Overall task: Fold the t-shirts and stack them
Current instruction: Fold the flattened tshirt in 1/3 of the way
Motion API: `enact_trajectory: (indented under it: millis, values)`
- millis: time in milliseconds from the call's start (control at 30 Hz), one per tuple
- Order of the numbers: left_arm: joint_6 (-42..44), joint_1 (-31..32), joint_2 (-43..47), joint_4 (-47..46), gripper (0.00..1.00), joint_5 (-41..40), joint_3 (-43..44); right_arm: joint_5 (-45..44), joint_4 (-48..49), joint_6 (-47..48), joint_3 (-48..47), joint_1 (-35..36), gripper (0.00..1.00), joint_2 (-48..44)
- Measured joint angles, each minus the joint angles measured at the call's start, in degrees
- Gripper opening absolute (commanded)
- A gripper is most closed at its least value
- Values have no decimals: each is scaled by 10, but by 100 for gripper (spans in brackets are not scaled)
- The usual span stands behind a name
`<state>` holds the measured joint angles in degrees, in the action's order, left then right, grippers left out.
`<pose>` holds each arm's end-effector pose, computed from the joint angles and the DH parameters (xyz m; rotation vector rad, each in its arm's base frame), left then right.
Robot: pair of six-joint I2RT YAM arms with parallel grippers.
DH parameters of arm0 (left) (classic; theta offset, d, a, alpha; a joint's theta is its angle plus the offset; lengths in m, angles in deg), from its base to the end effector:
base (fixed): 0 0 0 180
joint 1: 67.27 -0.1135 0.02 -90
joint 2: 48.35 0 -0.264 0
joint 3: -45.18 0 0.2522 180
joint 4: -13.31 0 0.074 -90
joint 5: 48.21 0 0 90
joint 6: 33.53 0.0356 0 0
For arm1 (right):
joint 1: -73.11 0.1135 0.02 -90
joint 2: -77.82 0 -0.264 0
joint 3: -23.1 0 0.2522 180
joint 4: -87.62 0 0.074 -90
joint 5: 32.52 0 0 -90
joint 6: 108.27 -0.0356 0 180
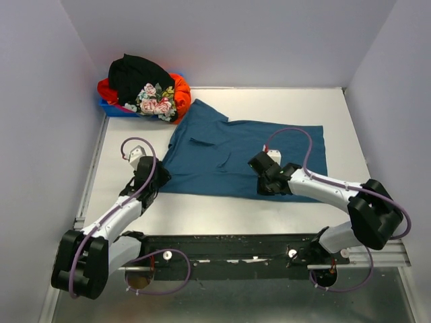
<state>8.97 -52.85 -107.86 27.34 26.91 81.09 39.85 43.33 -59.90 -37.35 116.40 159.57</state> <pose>0.1989 -0.0417 0.1738 -0.7670 2.0830 -0.3123 0.1979 0.1716 0.1849 0.0500 2.6236 0.0829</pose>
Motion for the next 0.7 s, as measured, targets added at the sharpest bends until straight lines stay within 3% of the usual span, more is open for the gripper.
enact_trajectory:
  millis: [400,700]
  values:
    - [-4,45,-93,-1,13,0,47,-11,-22,-47,-8,0,1,60]
    - [-21,51,-146,14,0,-1,55,-5,-15,-66,2,0,1,53]
